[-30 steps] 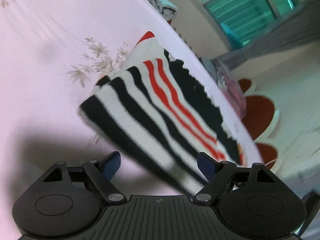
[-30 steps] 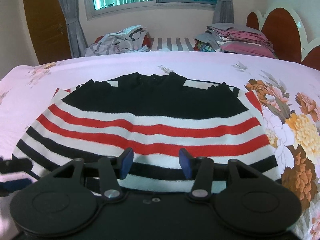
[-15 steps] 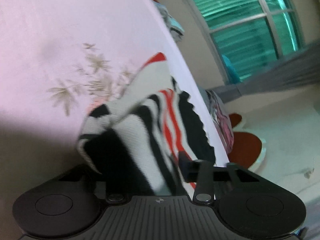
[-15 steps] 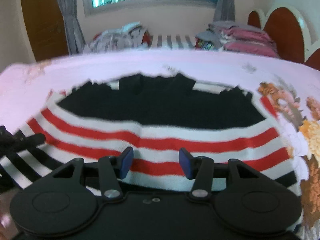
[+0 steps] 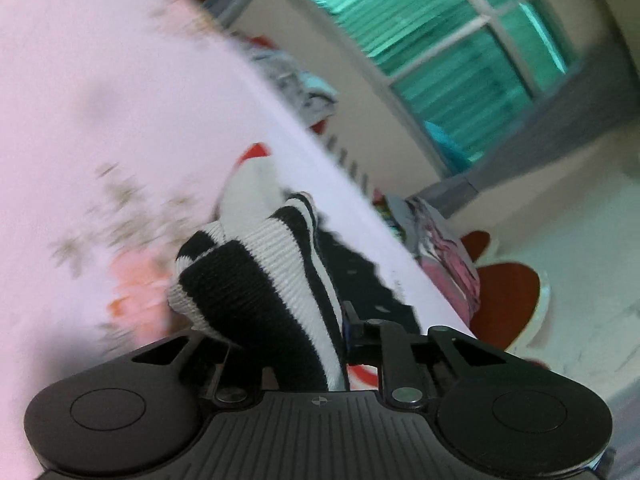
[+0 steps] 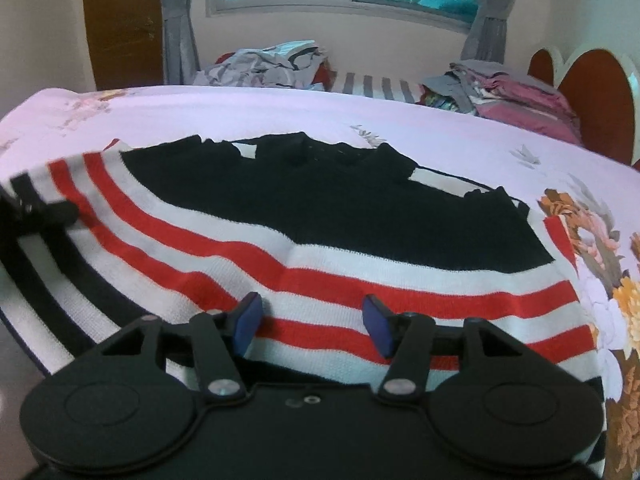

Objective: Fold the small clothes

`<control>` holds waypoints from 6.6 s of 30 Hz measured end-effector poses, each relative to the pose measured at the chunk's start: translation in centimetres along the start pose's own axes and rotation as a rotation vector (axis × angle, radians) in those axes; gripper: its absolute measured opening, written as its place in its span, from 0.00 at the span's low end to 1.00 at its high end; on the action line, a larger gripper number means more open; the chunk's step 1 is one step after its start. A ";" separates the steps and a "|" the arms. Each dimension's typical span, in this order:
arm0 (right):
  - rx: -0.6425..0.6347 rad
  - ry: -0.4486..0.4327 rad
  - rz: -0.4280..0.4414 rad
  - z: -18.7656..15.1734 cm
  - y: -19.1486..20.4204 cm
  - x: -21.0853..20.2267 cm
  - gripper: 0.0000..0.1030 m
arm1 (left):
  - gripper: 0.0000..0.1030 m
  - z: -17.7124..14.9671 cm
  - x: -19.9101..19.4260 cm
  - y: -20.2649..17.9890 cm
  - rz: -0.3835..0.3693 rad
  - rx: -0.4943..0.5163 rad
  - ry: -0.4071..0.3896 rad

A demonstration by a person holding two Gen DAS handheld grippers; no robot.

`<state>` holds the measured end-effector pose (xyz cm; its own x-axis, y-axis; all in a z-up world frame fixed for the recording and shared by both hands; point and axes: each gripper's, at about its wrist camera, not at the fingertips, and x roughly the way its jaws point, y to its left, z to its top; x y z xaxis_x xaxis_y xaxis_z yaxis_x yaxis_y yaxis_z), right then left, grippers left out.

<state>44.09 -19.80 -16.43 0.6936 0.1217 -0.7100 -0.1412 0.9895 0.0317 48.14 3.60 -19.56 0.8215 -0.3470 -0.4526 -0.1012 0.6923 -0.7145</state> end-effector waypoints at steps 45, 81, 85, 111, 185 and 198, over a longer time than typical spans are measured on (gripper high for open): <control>0.319 -0.061 0.162 -0.7 -15.9 -6.5 0.22 | 0.75 -8.9 -0.5 -12.4 -0.035 0.650 0.176; 0.385 0.064 0.140 -7.5 -17.5 -11.6 0.17 | 0.77 -10.8 3.8 -12.1 0.002 0.607 0.321; 0.384 0.132 0.092 -8.6 -17.8 -9.7 0.16 | 0.79 -11.0 4.0 -12.0 -0.002 0.626 0.342; 0.700 0.079 0.118 1.5 -23.5 -1.1 0.54 | 0.79 -5.2 12.1 -15.9 0.024 0.513 0.275; 0.261 -0.046 -0.026 -3.7 -17.7 -8.1 0.21 | 0.79 -7.6 9.8 -15.4 0.092 0.669 0.321; 0.319 0.025 0.035 -8.3 -18.2 -10.0 0.26 | 0.79 -7.5 9.2 -14.2 0.062 0.624 0.363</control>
<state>33.87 -39.68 -15.70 0.6740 0.1579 -0.7216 0.0670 0.9598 0.2726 52.92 -14.16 -17.60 0.5752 -0.4089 -0.7085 0.2870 0.9119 -0.2932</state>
